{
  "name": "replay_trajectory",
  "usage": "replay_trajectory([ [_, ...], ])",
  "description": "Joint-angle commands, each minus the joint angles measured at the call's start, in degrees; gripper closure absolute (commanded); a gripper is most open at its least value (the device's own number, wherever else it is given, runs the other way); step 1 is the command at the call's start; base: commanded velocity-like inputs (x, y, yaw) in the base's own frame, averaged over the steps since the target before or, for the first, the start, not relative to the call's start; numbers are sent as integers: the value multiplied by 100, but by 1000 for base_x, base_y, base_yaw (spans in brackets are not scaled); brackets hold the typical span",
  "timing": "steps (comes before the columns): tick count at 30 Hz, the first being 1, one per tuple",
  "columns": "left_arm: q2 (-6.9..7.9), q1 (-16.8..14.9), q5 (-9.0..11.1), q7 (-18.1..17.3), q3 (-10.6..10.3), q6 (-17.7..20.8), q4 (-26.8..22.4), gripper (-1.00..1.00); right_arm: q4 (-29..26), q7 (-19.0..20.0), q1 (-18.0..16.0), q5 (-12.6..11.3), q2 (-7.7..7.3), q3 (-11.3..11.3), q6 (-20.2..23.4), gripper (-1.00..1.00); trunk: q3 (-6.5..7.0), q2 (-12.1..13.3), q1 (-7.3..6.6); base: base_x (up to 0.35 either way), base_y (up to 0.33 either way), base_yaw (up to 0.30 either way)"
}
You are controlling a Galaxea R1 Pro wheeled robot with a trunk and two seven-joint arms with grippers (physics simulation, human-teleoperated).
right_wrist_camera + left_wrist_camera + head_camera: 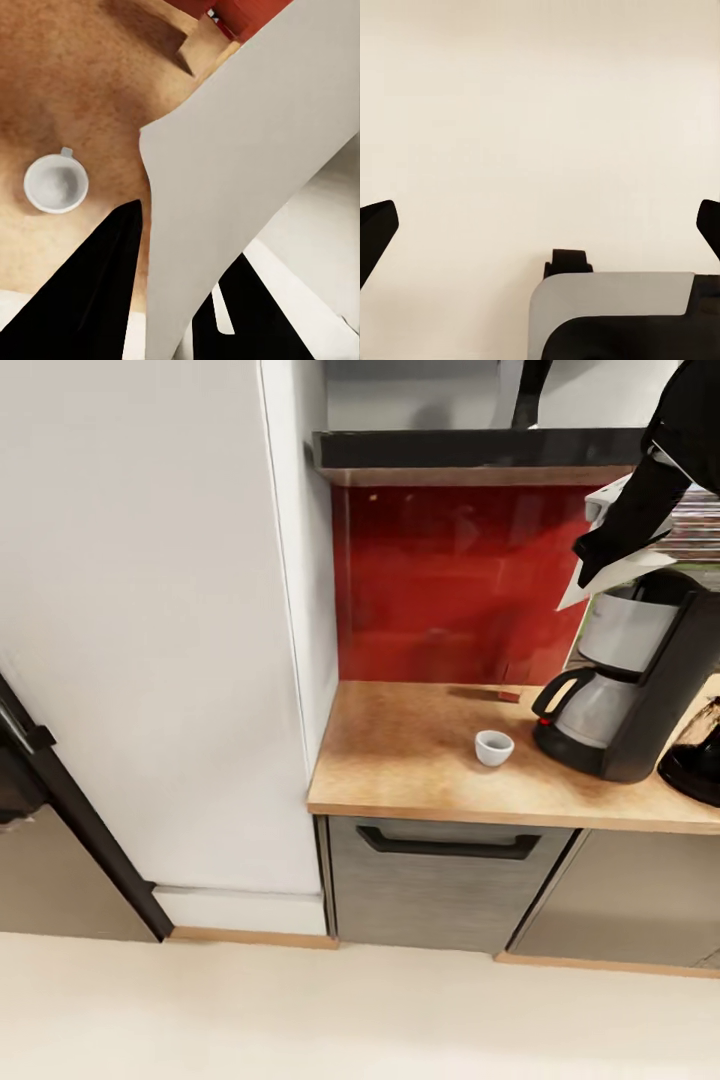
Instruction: Set up a coffee station on the kitchen countertop: keep the coffee maker on the countertop, move the bottle of coffee from the kitchen shelf to the counter next to the coffee maker, place a paper coffee filter on top of the coffee maker, put the saucer next to the coffee maker with the coffee cup on the saucer, and place the electric kettle next to the coffee maker.
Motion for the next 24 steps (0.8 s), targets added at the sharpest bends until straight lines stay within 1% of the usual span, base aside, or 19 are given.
replay_trajectory([
  [1,0,3,14,1,2,-7,-9,-100,-1,48,-5,42,-1,-7,21,100,-2,-2,0,0,58,-259],
  [5,0,3,14,1,2,-7,-9,-100,-1,48,-5,42,-24,-7,21,100,8,-2,0,0,36,-265],
  [8,0,3,14,1,1,-7,-9,-100,-1,48,-5,42,-30,-8,21,100,11,-2,0,17,206,-131],
  [12,0,3,14,1,0,-7,-9,-100,-1,48,-5,42,-32,-7,21,100,12,-2,0,69,286,-40],
  [15,0,3,14,1,1,-7,-9,-100,-1,58,-5,42,-32,-12,19,100,12,-2,0,52,193,-14],
  [22,0,3,14,1,2,-8,-8,-100,-1,89,-5,42,-34,-24,12,100,12,-2,0,8,32,-2],
  [24,0,3,14,1,2,-9,-7,-100,-1,91,-31,42,-58,-24,12,100,12,-2,0,1,2,0],
])
